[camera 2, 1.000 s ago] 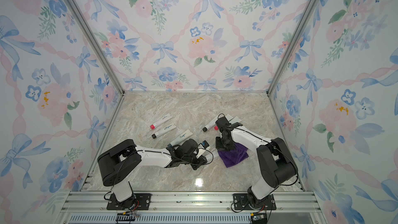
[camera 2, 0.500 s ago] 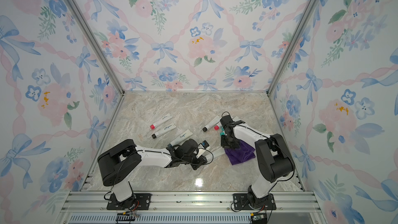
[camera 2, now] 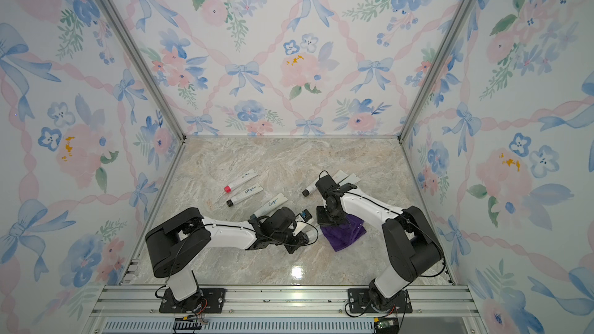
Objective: Wipe the surface of the toothpaste tube
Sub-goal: Wipe the dirt from the toothpaste tube.
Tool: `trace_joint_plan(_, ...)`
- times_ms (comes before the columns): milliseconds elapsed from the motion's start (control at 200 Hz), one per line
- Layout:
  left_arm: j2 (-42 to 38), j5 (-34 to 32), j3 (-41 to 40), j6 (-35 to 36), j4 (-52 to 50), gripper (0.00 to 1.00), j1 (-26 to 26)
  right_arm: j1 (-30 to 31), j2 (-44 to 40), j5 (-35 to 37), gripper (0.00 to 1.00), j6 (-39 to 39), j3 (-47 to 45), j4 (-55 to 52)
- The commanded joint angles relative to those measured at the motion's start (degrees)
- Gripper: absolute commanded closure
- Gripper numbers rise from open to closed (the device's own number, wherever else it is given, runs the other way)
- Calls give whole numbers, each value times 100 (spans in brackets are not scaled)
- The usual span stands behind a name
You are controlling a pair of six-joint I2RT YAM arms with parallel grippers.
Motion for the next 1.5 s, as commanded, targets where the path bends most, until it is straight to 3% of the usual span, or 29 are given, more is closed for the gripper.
trace_joint_plan(0, 173, -132, -85, 44, -252, 76, 57, -275, 207, 269, 80, -101, -45, -319)
trace_joint_plan(140, 165, -144, -100, 42, -251, 76, 46, -630, 474, 1133, 80, -272, 125, -515)
trace_joint_plan(290, 172, -144, -94, 48, -251, 76, 49, -842, 549, 1503, 80, -343, 207, -564)
trace_joint_plan(680, 174, -145, -89, 50, -255, 76, 44, -112, 314, -332, 80, -28, 32, -27)
trace_joint_plan(895, 158, -136, -94, 46, -251, 76, 49, 134, -146, -926, 80, 156, -148, 125)
trace_joint_plan(1060, 139, -136, -93, 60, -260, 76, 33, -299, 100, -556, 80, -61, -124, -33)
trace_joint_plan(1265, 103, -153, -107, 57, -252, 76, 34, -845, 578, 622, 81, -358, 219, -394)
trace_joint_plan(1495, 122, -158, -103, 70, -259, 75, 34, -999, 725, 798, 81, -456, 459, -490)
